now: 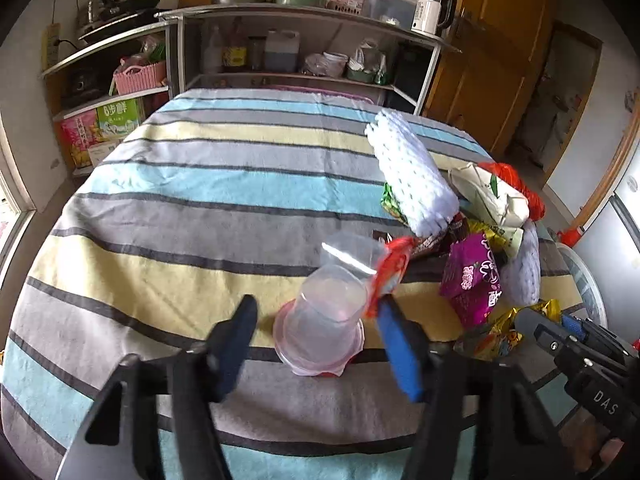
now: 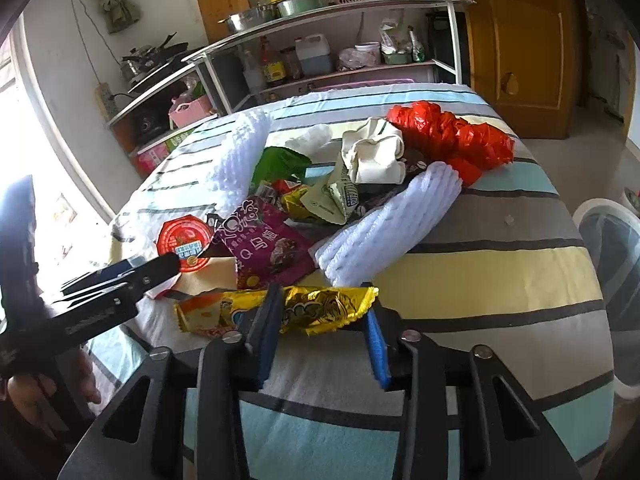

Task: Collect trash
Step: 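Grasp the clear plastic cup with the left gripper while the right grasps the yellow wrapper, then carry the yellow wrapper over the bin with the right gripper and release it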

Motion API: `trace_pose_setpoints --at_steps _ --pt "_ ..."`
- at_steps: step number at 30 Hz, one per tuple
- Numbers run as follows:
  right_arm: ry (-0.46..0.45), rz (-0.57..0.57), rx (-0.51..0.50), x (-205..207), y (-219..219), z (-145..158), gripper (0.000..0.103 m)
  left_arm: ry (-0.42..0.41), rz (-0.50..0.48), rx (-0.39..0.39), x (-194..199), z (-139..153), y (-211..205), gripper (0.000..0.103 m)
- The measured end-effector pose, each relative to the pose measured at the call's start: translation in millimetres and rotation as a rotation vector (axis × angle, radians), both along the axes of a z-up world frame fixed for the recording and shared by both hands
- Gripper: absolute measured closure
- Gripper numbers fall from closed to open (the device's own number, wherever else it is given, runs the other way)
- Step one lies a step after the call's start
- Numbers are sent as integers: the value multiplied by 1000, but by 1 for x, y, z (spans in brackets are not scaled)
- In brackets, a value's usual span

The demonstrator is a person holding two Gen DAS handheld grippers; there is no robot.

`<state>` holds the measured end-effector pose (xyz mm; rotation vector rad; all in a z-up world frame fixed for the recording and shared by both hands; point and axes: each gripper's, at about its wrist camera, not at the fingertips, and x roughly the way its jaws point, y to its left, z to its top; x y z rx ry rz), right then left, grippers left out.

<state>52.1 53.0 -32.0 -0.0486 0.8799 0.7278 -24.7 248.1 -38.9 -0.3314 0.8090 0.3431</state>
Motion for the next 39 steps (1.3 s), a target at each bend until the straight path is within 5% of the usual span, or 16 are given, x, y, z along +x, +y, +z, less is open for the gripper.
trace_pose_setpoints --at_steps 5,14,28,39 --pt "6 3 23 0 -3 0 81 -4 -27 10 0 2 -6 65" --pt "-26 -33 85 -4 -20 11 83 -22 -55 7 -6 10 -16 73" --pt "-109 -144 161 -11 -72 44 83 -77 -156 15 -5 30 -51 75" --pt "-196 -297 181 -3 -135 71 83 -142 -315 103 18 61 -113 75"
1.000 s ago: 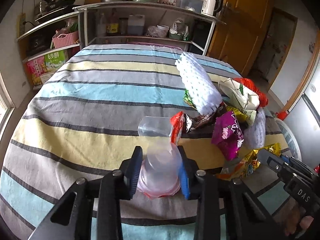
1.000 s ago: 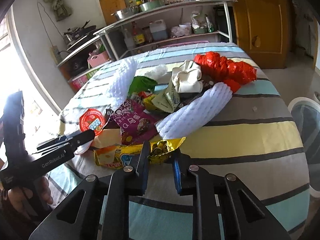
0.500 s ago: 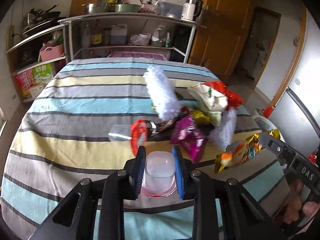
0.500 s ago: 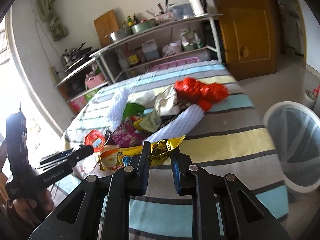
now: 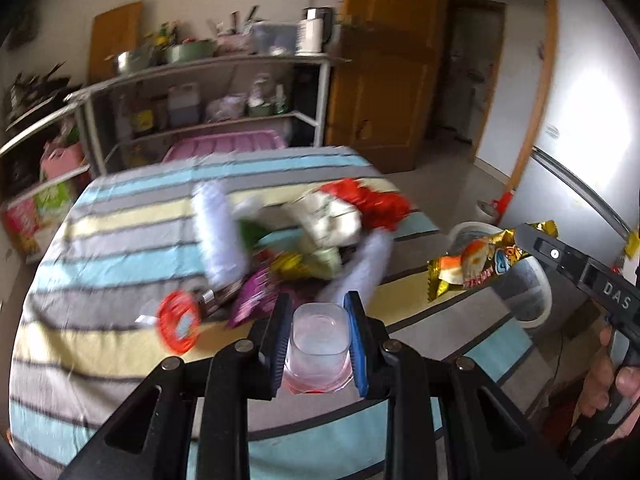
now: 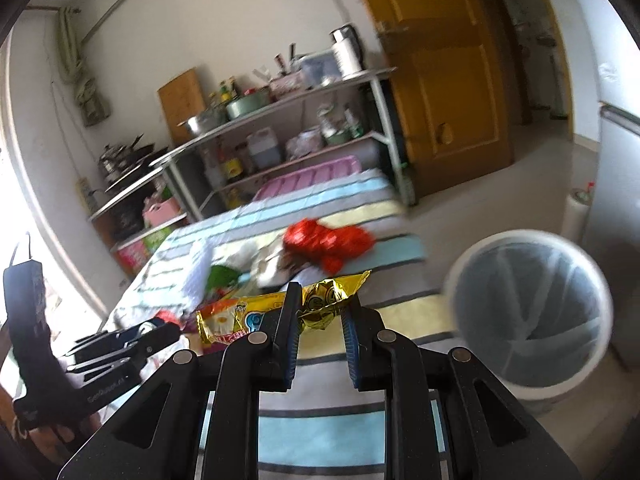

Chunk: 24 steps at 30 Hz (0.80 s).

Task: Collect trash
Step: 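Carry the yellow wrapper over the bin with the right gripper and release it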

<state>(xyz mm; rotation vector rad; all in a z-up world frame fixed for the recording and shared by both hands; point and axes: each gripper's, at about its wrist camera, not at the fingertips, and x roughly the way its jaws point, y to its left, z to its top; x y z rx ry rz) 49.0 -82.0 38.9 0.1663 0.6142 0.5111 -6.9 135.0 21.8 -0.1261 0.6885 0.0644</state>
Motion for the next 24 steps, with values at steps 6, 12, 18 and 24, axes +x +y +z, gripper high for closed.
trace_pose_setpoints --at_steps 6,12,18,24 --pt "-10 -116 2 11 -50 5 83 -23 -126 10 31 11 -51 75" --pt "-2 -249 -24 25 -104 5 83 -21 -282 7 63 14 -114 75" --pt "39 -360 -86 47 -149 -8 83 15 -394 -33 99 9 -165 75" --pt "116 -394 -194 74 -162 -42 83 83 -454 -44 128 -11 -201 75"
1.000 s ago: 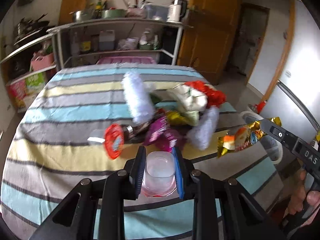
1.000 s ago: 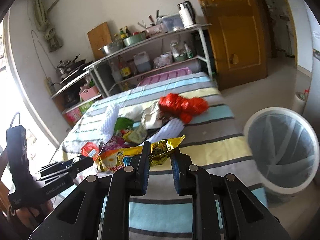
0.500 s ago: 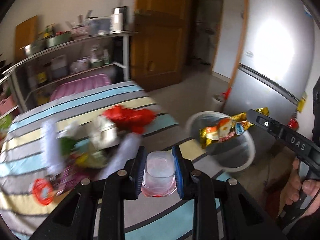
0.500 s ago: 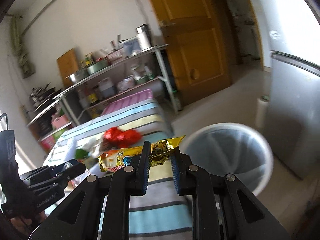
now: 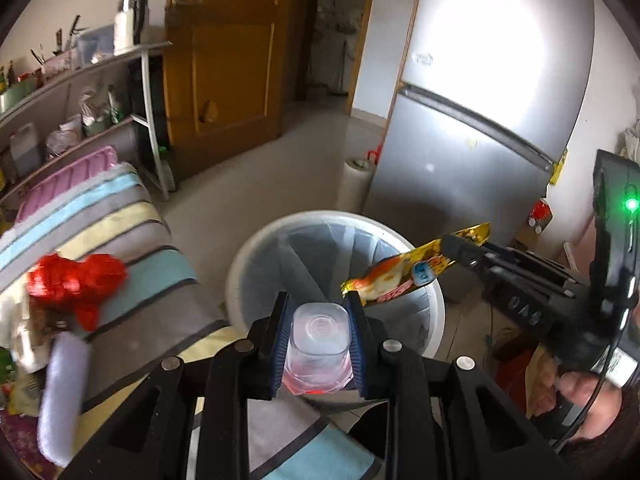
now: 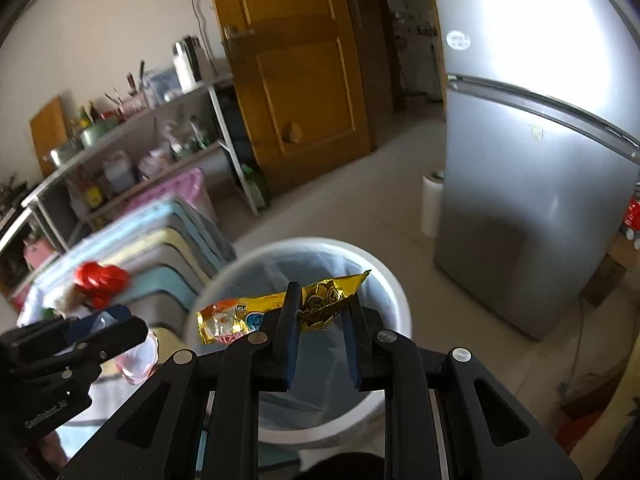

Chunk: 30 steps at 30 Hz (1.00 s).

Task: Collect trash
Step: 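Carry the yellow wrapper over the bin with the right gripper and release it, then move both grippers back over the trash pile on the table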

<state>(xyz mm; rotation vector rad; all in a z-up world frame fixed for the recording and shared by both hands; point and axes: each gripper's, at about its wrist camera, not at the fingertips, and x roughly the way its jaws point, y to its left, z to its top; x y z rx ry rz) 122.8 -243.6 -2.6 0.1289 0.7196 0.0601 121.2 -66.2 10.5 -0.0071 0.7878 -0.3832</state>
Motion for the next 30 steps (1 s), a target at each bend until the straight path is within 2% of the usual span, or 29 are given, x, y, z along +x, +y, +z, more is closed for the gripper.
trace_pose_setpoints --at_steps 9,16,17,18,19,20,21,22,30 --pt "111 26 -71 30 4 -45 82 104 2 20 20 -31 -15 75" --pt "152 11 -85 40 0 -58 82 119 16 31 28 -37 -13 74" --pt "152 9 -88 41 0 -58 80 120 18 31 29 -38 -13 73" --pt "153 11 -87 41 0 -58 74 123 22 31 31 -38 -13 72" --pt "154 15 -83 42 0 -58 69 122 26 32 30 -38 -12 68" --pt "155 16 -76 41 0 -58 57 118 29 32 29 -37 -12 59" --pt "152 15 -73 40 0 -57 51 114 32 32 31 -37 -12 54" --pt "147 15 -73 39 1 -56 51 110 36 30 31 -36 -11 48" --pt "109 11 -61 24 7 -38 51 73 68 17 21 -19 1 41"
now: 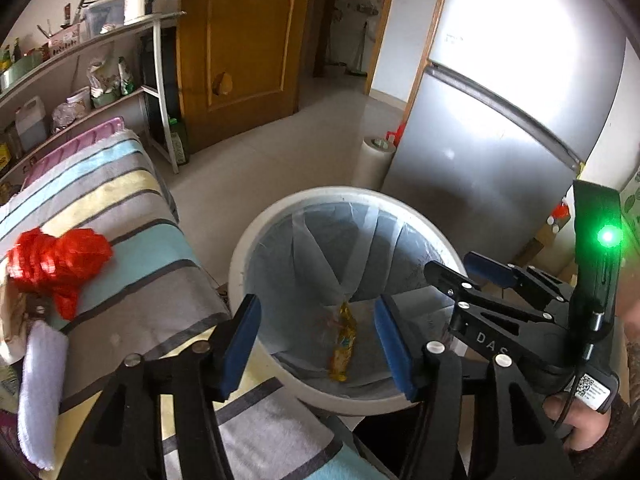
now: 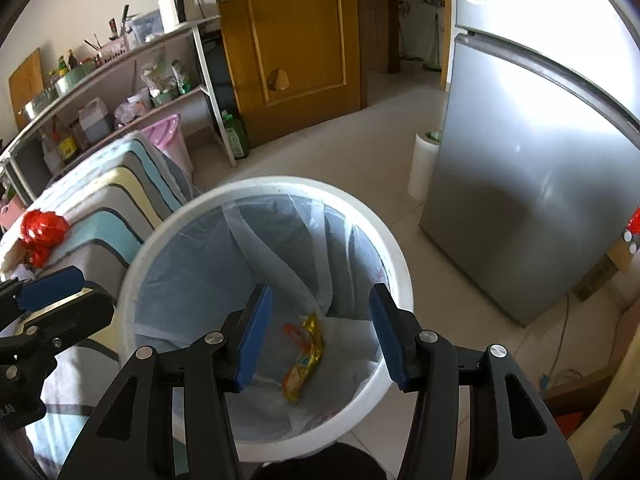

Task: Collect trash
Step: 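Move both grippers back over the trash pile on the table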

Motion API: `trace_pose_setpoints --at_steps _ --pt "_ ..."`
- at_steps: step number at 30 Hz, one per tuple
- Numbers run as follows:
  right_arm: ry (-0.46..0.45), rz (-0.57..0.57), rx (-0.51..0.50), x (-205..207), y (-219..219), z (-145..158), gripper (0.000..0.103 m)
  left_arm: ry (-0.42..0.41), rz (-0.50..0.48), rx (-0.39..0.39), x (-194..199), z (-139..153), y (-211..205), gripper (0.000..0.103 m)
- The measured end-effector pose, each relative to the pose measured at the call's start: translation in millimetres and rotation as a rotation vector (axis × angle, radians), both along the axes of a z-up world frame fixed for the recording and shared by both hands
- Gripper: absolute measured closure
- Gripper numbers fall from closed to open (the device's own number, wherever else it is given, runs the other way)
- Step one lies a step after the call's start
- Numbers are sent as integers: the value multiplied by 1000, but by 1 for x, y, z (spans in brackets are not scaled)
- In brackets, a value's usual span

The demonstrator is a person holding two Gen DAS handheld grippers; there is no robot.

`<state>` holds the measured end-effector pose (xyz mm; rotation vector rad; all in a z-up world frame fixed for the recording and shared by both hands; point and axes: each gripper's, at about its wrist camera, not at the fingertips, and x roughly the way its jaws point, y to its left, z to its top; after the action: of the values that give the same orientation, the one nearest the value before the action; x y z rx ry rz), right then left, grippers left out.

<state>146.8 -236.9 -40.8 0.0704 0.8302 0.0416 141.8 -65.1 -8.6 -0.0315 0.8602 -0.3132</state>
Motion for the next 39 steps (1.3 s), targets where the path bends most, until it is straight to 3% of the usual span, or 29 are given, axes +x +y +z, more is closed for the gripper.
trace_pose_setpoints --at_steps 5,12,16,21,24,28,31,39 --pt "-60 17 15 -16 13 22 51 -50 46 -8 -15 20 21 35" --pt "-120 74 54 -35 46 48 51 -96 158 -30 -40 40 71 35" --pt "-137 128 69 -43 72 54 51 -110 223 -35 -54 46 105 34" --pt "-160 212 79 -51 110 59 51 -134 302 10 -73 51 141 32" --pt "-173 252 76 -55 129 59 51 -147 356 17 -84 51 163 26" --pt "-163 326 102 -59 158 56 51 -159 437 92 -96 47 188 21" --pt "-137 385 115 -59 185 52 51 -134 451 28 -102 43 212 20" --pt "-37 496 141 -56 248 33 51 -95 570 4 -111 27 263 20"
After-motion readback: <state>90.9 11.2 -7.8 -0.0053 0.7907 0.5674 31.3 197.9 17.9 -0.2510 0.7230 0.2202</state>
